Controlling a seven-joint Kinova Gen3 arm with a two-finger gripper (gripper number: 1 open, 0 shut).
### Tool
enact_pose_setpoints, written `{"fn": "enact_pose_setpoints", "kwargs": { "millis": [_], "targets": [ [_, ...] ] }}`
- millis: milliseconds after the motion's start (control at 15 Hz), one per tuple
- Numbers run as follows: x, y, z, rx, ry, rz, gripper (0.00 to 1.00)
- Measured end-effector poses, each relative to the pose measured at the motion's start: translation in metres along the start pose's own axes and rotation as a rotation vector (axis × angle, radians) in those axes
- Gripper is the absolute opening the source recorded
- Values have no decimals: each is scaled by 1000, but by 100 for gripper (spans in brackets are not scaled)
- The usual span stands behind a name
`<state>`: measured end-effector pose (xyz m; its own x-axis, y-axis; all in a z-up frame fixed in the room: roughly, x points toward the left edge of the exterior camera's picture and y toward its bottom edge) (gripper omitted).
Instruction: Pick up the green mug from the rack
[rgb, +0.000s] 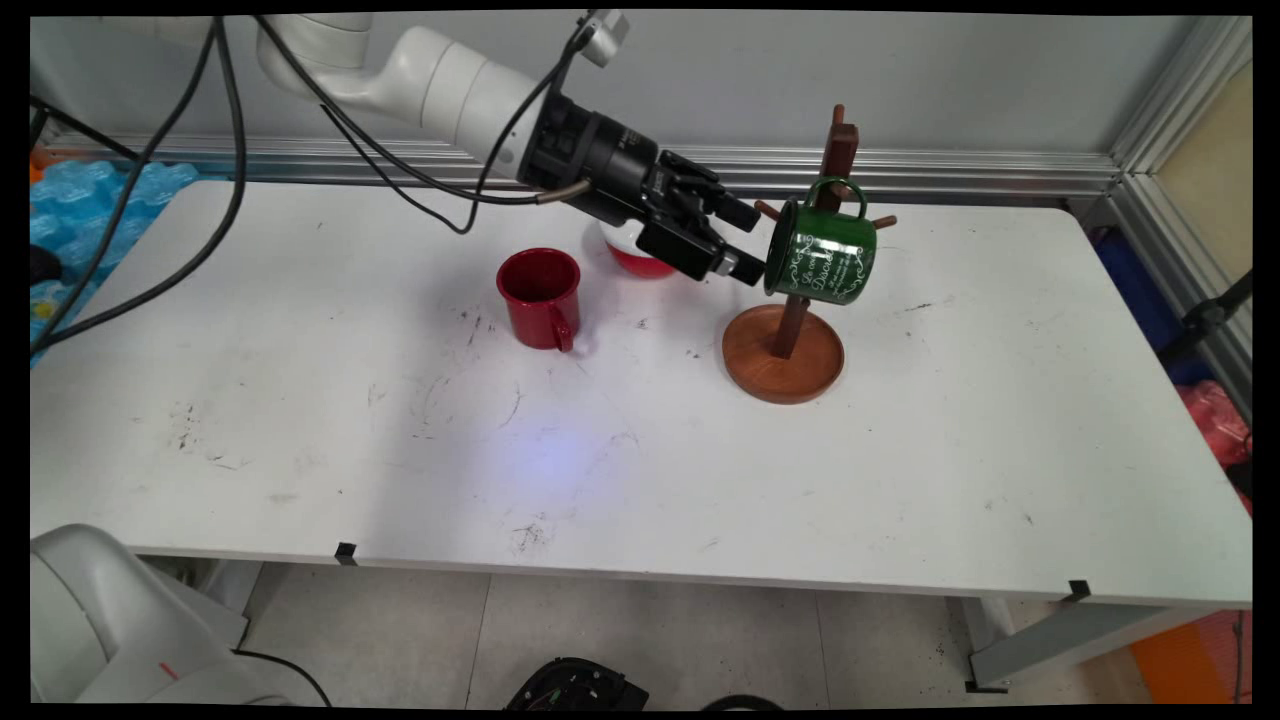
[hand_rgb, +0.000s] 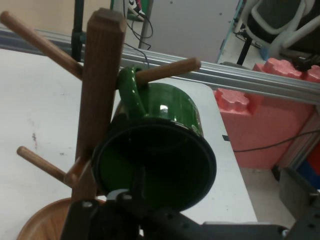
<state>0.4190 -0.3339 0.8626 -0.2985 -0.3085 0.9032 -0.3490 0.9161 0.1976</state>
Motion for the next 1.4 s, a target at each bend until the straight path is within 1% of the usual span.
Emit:
{"fn": "enact_pose_setpoints", "kwargs": {
  "millis": [467,933,1000,1400],
  "targets": [
    [4,-2,19,0,8,-10,100],
    [6,-1,30,3,10,-18,100],
    [7,-1,31,4,9,-19,0],
    [6,-1,34,6,-1,-19,0]
  ]
}}
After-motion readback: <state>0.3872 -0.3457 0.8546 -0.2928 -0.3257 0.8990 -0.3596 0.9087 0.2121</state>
